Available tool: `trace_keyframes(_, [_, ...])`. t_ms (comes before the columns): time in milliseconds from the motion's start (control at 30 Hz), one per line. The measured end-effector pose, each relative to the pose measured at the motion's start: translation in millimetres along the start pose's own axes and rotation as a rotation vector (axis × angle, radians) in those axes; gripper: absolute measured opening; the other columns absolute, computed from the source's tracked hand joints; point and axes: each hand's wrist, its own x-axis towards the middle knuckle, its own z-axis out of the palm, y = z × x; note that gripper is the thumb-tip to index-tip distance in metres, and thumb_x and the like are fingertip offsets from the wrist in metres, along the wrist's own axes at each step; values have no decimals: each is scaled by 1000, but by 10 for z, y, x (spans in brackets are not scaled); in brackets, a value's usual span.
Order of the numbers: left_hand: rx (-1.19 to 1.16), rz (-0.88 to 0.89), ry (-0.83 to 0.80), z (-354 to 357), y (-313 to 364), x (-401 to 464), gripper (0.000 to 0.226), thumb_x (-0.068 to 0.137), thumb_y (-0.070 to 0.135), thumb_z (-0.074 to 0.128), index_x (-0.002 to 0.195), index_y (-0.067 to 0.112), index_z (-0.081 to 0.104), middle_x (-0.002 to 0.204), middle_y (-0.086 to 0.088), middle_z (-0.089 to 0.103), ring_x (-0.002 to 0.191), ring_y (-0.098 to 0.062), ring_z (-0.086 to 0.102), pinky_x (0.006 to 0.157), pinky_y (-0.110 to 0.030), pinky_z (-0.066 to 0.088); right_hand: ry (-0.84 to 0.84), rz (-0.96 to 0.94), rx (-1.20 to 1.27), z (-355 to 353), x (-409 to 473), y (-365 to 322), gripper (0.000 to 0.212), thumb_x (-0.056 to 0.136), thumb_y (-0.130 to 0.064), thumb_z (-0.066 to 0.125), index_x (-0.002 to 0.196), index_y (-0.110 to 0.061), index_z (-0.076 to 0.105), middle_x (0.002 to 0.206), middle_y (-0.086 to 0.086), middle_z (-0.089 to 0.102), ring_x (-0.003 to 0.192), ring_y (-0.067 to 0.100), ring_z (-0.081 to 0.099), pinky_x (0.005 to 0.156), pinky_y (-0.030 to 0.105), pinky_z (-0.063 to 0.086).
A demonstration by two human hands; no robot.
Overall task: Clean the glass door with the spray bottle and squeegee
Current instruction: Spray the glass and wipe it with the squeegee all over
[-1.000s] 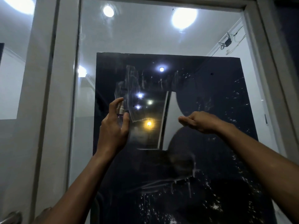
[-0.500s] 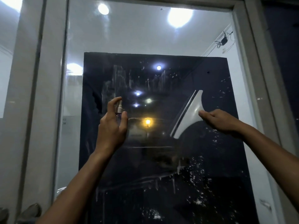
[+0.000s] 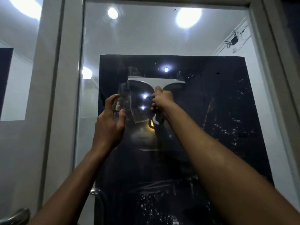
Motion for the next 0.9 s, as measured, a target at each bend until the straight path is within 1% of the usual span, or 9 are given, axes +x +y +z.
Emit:
trace_keyframes(133, [-25,-10,-21,-37,-91,-82,42,103,28,53,140,39,37,106,6,63,80,-20,63,64,-28,44,70,36,-21,9,-125,499,47,105,-45,42,76,-10,56,64,7,52,42,20,46,42,28,40])
trace_keyframes(300, [-44,-37,-36,-8,-163,-260,43,102,29,53,141,41,38,105,6,64,76,-9,61,60,-19,41,97,38,-55,-118,-592,1167,51,105,-45,42,68,-12,53,52,4,47,37,18,43,46,30,38])
trace_keyframes(467, [-89,-86,-82,17,-177,-437,45,102,27,53,142,40,38,105,0,67,83,-16,65,70,-38,55,55,131,-101,-396,-1074,1590,51,105,-47,42,69,-12,54,44,-4,44,35,11,41,38,22,35])
trace_keyframes(567, [-92,-79,-87,1,-182,-481,44,102,27,53,142,38,39,104,1,67,82,-7,64,66,-31,52,30,118,-134,-542,-1237,1668,52,104,-47,42,67,-13,52,45,-3,42,37,13,40,41,24,35])
trace_keyframes(633, [-77,-70,-82,-37,-169,-465,44,102,27,53,143,38,38,103,3,65,79,-3,61,62,-19,45,32,68,-171,-602,-1267,1614,51,104,-47,42,65,-16,52,46,-4,42,39,12,40,46,28,34])
trace_keyframes(700, [-54,-62,-71,-79,-156,-406,44,102,28,52,142,38,38,101,3,65,74,-3,60,58,-16,38,56,-29,-248,-660,-1202,1480,52,103,-45,42,59,-20,50,46,-7,44,43,12,42,52,30,36])
trace_keyframes(800, [-42,-56,-57,-183,-152,-276,43,103,30,51,143,37,37,94,-3,65,66,-14,60,56,-26,41,41,-284,-553,-657,-974,1128,57,103,-47,42,54,-17,46,55,-1,57,57,17,54,61,35,42])
trace_keyframes(867, [-40,-56,-45,-237,-156,-215,43,103,29,51,143,36,37,90,-4,64,65,-19,59,58,-31,43,-75,-438,-804,-534,-817,891,59,102,-56,38,57,-19,50,65,2,63,66,20,59,61,36,42])
trace_keyframes(900, [-40,-53,-42,-253,-156,-200,43,103,29,51,143,35,37,87,-4,62,64,-19,58,58,-31,42,-153,-497,-911,-440,-750,796,61,100,-62,35,59,-21,53,65,-3,61,64,17,57,58,34,38])
